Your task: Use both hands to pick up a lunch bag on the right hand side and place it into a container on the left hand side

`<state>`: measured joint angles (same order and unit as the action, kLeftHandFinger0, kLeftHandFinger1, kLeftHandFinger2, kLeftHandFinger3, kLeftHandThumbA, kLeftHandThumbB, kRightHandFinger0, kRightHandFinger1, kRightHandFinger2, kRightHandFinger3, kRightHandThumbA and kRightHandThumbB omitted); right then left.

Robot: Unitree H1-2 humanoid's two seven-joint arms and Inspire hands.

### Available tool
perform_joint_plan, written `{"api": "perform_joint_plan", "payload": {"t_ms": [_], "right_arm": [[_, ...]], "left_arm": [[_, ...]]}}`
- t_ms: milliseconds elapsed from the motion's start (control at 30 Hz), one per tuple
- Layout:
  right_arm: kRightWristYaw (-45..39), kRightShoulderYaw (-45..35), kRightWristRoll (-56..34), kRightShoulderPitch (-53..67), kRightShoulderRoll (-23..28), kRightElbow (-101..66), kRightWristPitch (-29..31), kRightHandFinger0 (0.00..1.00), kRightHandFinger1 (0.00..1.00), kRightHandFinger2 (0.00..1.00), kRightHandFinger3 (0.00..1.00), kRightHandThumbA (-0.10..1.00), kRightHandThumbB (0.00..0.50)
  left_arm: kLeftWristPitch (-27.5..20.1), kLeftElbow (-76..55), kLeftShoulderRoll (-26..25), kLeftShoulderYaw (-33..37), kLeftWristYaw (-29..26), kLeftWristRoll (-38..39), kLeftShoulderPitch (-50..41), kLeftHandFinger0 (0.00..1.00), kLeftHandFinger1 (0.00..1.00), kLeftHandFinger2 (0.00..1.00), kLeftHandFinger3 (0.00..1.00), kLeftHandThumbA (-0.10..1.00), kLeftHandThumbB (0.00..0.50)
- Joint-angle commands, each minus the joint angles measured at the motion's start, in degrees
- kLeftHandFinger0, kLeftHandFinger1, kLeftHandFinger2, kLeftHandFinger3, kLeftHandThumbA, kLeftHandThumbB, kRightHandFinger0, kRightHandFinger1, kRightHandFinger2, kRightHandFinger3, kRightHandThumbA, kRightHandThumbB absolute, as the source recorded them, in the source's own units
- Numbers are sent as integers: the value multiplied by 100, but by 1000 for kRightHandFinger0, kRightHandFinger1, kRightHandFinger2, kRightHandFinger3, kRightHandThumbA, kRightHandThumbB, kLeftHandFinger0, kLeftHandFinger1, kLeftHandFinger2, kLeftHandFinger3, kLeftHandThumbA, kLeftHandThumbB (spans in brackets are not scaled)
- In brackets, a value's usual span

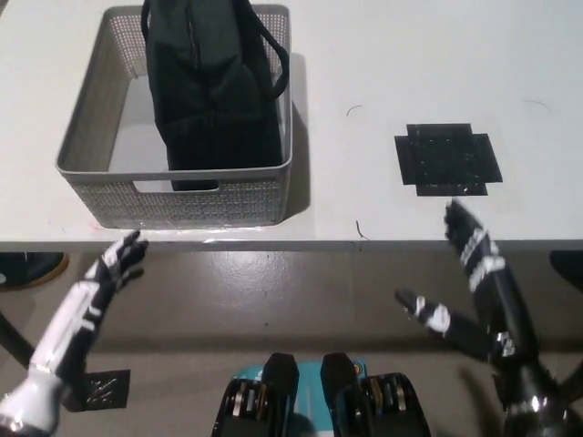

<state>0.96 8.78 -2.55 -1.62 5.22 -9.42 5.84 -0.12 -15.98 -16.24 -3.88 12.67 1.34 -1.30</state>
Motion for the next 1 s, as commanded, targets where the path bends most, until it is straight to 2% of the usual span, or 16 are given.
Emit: {"api": "perform_joint_plan", "payload": {"t_ms": [0,100,233,300,433,600,700,800,867,900,967], "right_arm": [[-470,122,-728,225,-507,778,1536,1000,1000,1000,1000,1000,307],[-564,109,-687,185,-612,1459,1903,1000,1000,1000,1000,1000,303],[-672,22,-798,92,-729,1935,1993,1000,1000,1000,1000,1000,281],[-674,28,-760,83,-763,1959,1934,1000,1000,1000,1000,1000,282],[-740,19,-779,38,-824,2145,2019,1000,1000,1000,1000,1000,263],[-771,-59,-804,-71,-877,2295,2081,1000,1000,1000,1000,1000,266],[-831,-85,-874,-79,-876,2246,2017,1000,1000,1000,1000,1000,230],[-873,-120,-911,-116,-882,2258,2011,1000,1000,1000,1000,1000,214],[-898,-138,-928,-149,-890,2280,2025,1000,1000,1000,1000,1000,203],[-908,-154,-937,-163,-897,2296,2042,1000,1000,1000,1000,1000,210],[-894,-175,-923,-176,-912,2300,2037,1000,1000,1000,1000,1000,214]], "left_arm": [[-1542,820,354,-78,-99,417,-96,1000,1000,1000,1000,1000,233],[-1796,1391,505,-66,25,614,-58,1000,1000,1000,1000,1000,194],[-1993,1759,580,-43,84,583,-47,1000,1000,1000,1000,1000,148],[-2093,1858,582,-32,50,466,-43,1000,1000,1000,1000,1000,161],[-2091,1919,592,19,88,465,-52,1000,1000,1000,1000,1000,146],[-2133,2021,569,23,76,481,8,1000,1000,1000,1000,1000,141],[-2182,2074,551,25,50,444,40,1000,1000,1000,1000,1000,111],[-2129,2020,541,26,33,437,62,1000,1000,1000,1000,1000,133],[-2108,2005,534,21,42,470,74,1000,1000,1000,1000,1000,127],[-2103,2005,528,18,46,484,82,1000,1000,1000,1000,1000,111],[-2089,2016,520,16,53,499,99,1000,1000,1000,1000,1000,112]]}}
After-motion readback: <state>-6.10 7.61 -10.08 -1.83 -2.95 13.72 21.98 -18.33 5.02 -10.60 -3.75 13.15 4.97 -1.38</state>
